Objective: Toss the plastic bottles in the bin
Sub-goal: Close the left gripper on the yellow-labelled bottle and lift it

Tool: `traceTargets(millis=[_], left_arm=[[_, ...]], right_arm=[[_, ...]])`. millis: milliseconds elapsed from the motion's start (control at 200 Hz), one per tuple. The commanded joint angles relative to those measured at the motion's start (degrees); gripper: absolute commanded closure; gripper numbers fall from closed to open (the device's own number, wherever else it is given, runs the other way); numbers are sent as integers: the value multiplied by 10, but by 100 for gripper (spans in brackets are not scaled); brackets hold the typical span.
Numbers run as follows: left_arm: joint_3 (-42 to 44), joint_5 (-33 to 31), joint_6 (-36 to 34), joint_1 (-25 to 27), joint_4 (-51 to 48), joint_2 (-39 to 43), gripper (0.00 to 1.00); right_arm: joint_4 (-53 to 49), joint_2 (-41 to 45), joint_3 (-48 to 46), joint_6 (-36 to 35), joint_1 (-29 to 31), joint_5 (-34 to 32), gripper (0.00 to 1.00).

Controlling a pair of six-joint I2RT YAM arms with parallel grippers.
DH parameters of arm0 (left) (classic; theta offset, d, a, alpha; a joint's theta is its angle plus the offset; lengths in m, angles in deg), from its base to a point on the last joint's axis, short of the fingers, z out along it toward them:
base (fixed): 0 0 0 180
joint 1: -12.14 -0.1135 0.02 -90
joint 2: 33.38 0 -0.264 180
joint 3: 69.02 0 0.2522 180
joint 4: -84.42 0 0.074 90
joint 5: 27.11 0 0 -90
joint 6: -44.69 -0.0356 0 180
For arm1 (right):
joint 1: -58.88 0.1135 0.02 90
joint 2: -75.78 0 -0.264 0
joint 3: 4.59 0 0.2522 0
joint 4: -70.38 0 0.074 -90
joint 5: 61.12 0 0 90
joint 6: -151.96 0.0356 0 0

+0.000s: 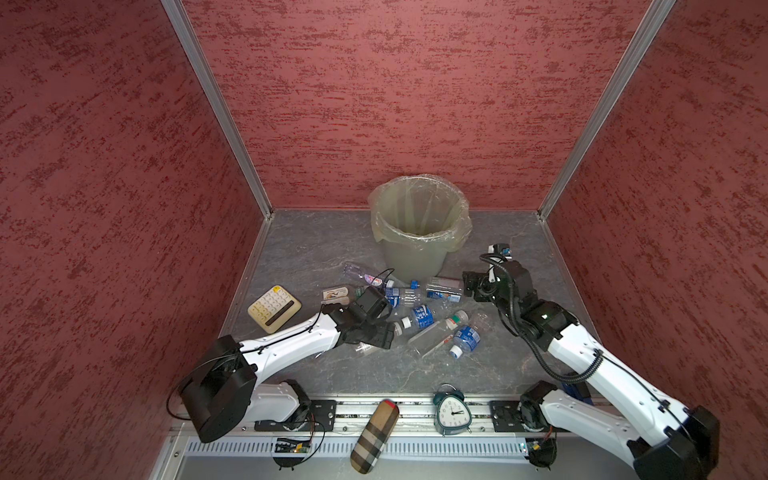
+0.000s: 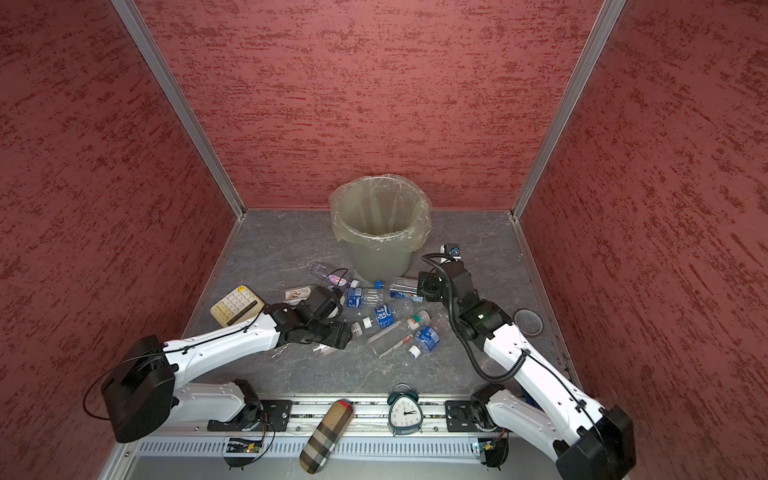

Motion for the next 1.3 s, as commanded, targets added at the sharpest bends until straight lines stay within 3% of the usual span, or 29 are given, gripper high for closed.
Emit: traceTargets(millis=[0, 130, 296, 802, 1032, 1293], left_arm=[[5, -13, 9, 6, -6, -12, 12], [9, -15, 15, 9, -2, -13, 14], [10, -12, 20, 11, 0, -18, 29], [14, -19, 42, 13, -7, -39, 30], [10, -23, 43, 14, -7, -39, 43], [19, -42, 44, 14, -12, 8, 53]], right_arm=[[-9, 8, 1, 10, -2, -9, 5], [-10, 8, 1, 10, -2, -7, 5], [-8, 5, 0, 10, -2, -5, 6], [-4, 5, -6, 10, -2, -1, 6], [-1, 3, -7, 7, -2, 3, 13], [7, -4, -11, 6, -2, 7, 13]])
